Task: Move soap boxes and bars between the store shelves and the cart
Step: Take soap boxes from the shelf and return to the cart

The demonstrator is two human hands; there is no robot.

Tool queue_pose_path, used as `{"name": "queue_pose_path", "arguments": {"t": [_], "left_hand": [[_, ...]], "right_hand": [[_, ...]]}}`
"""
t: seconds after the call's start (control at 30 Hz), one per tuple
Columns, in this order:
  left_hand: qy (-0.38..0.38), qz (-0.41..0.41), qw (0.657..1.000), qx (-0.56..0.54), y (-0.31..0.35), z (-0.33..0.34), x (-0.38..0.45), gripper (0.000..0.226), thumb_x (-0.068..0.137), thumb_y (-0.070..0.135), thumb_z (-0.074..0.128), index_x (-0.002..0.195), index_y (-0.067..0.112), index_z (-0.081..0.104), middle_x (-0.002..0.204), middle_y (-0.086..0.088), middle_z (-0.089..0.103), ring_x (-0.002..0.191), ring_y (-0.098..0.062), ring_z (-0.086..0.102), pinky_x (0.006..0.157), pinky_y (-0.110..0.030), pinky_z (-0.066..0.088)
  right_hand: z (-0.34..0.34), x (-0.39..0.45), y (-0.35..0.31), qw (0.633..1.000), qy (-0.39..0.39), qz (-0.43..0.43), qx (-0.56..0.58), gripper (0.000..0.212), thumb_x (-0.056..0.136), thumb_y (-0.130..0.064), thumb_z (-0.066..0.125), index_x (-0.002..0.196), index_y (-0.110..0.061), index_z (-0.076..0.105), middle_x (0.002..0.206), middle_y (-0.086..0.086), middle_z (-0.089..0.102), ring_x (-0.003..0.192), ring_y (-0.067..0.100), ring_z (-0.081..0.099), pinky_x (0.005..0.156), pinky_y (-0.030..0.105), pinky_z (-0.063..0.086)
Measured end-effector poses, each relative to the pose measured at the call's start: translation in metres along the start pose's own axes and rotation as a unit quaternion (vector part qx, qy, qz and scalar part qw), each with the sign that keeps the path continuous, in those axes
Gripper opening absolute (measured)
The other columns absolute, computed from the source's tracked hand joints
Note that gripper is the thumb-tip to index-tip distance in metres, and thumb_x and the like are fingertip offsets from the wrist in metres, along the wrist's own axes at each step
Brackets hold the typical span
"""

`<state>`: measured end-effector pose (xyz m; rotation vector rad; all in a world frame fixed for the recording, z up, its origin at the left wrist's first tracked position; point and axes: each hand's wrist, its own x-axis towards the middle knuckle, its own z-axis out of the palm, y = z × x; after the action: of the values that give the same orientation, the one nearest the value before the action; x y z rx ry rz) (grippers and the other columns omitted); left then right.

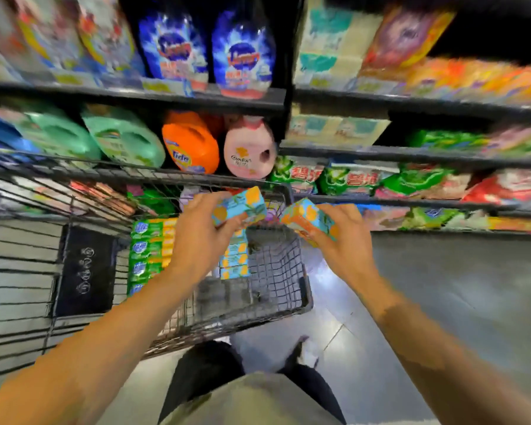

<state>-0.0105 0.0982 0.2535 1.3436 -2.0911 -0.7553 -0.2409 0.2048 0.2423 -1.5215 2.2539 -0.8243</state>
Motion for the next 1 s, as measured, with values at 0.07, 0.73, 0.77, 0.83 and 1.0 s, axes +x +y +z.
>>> {"name": "queue_pose_path", "arguments": {"t": [0.07, 0.73, 0.77, 0.83, 1.0], "left_hand": [[-0.001, 0.022, 1.000, -0.010, 0.035, 0.007, 0.003, 0.042, 0.083, 0.025, 0.078, 0.120, 0.010, 0.065, 0.110, -0.010, 0.062, 0.102, -0.027, 0.059, 0.082, -0.029, 0.040], [0.080, 0.208, 0.974, -0.029, 0.395, 0.144, 0.038, 0.036, 0.086, 0.011, 0.072, 0.121, 0.010, 0.063, 0.112, -0.002, 0.057, 0.102, -0.010, 0.048, 0.077, 0.005, 0.027], [0.078, 0.216, 0.973, -0.031, 0.407, 0.147, 0.044, 0.036, 0.088, 0.011, 0.070, 0.122, 0.011, 0.062, 0.113, 0.001, 0.054, 0.102, -0.009, 0.046, 0.076, 0.006, 0.026], [0.083, 0.236, 0.968, -0.028, 0.428, 0.156, 0.059, 0.036, 0.089, 0.011, 0.068, 0.124, 0.011, 0.061, 0.114, 0.001, 0.054, 0.104, -0.010, 0.048, 0.077, 0.001, 0.027], [0.098, 0.278, 0.955, -0.025, 0.473, 0.181, 0.107, 0.038, 0.090, 0.013, 0.066, 0.128, 0.010, 0.059, 0.123, -0.007, 0.057, 0.115, -0.021, 0.051, 0.088, -0.017, 0.029]], "right_hand": [[-0.031, -0.005, 0.016, 1.000, 0.028, -0.001, 0.007, 0.044, 0.079, -0.024, 0.077, 0.118, -0.007, 0.067, 0.101, 0.009, 0.056, 0.093, 0.026, 0.055, 0.076, 0.019, 0.030], [-0.366, -0.017, 0.202, 0.974, 0.213, -0.072, -0.038, 0.043, 0.084, -0.019, 0.076, 0.125, -0.014, 0.064, 0.104, -0.003, 0.048, 0.099, 0.018, 0.050, 0.082, 0.026, 0.035], [-0.376, -0.013, 0.207, 0.972, 0.219, -0.072, -0.043, 0.044, 0.084, -0.020, 0.076, 0.126, -0.015, 0.064, 0.103, -0.004, 0.047, 0.099, 0.017, 0.049, 0.081, 0.026, 0.034], [-0.392, -0.004, 0.216, 0.970, 0.229, -0.070, -0.046, 0.045, 0.085, -0.022, 0.075, 0.128, -0.016, 0.064, 0.103, -0.005, 0.046, 0.099, 0.018, 0.050, 0.082, 0.027, 0.035], [-0.419, 0.032, 0.237, 0.965, 0.244, -0.079, -0.058, 0.045, 0.086, -0.022, 0.075, 0.130, -0.017, 0.062, 0.107, -0.006, 0.047, 0.103, 0.019, 0.049, 0.085, 0.029, 0.038]]}}
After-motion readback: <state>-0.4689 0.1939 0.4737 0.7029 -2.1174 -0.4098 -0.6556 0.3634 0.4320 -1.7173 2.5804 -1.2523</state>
